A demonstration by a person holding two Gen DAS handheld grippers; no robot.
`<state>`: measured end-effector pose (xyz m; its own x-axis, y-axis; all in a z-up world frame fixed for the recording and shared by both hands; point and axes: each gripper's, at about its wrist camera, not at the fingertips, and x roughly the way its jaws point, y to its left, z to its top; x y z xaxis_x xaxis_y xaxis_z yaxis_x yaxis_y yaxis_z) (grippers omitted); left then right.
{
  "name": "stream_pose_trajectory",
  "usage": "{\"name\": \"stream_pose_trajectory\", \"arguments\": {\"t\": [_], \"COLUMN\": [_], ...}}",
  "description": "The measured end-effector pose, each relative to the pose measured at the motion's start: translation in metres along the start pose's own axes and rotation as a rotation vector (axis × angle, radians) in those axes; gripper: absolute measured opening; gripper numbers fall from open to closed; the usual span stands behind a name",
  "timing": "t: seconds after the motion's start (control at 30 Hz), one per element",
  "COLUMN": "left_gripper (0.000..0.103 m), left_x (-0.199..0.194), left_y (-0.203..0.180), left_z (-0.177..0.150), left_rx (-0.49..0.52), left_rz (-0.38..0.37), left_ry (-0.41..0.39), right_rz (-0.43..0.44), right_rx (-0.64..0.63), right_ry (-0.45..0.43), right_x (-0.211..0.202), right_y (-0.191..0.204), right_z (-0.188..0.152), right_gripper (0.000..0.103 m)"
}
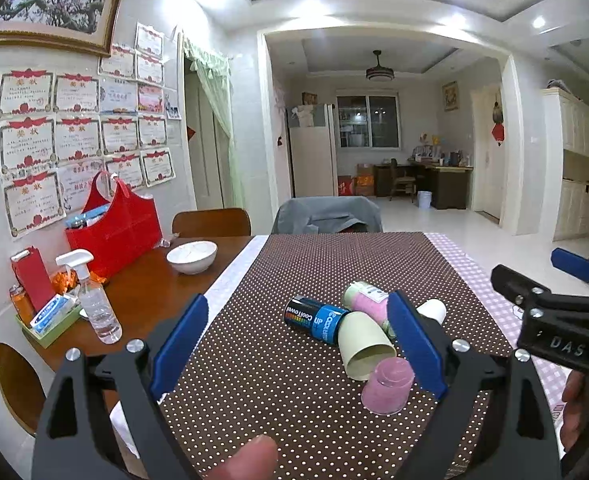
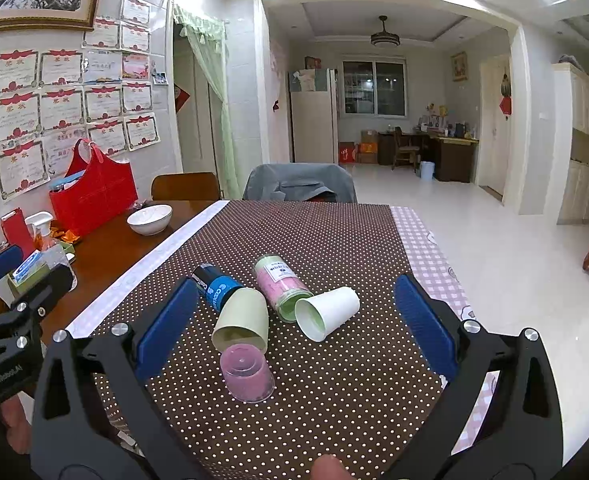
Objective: Flip cup upside down
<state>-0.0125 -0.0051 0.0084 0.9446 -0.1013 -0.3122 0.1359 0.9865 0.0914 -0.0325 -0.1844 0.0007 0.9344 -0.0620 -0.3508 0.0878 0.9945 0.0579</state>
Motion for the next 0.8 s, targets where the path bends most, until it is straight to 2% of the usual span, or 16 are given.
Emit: {"name": "stream_pose_trajectory", "arguments": {"t": [0.27, 0.8], "left_gripper": [0.089, 0.089], "left_x": [-0.011, -0.017], "left_y": [0.0, 0.003], "left_z": [0.003, 0.008], "left_rx": [-0.012, -0.04], "left_rz": [0.002, 0.01], "left_ry": [-0.024, -0.033], "right_rz": [-0.003, -0.005], "right_rx": [-0.004, 0.006], "right_ry": [-0.037, -0.046], "right_x": [-0.015, -0.022], "right_y": [0.007, 0.009], "right_z": [0.003, 0.006], "right_gripper": [0.097, 0.097]}}
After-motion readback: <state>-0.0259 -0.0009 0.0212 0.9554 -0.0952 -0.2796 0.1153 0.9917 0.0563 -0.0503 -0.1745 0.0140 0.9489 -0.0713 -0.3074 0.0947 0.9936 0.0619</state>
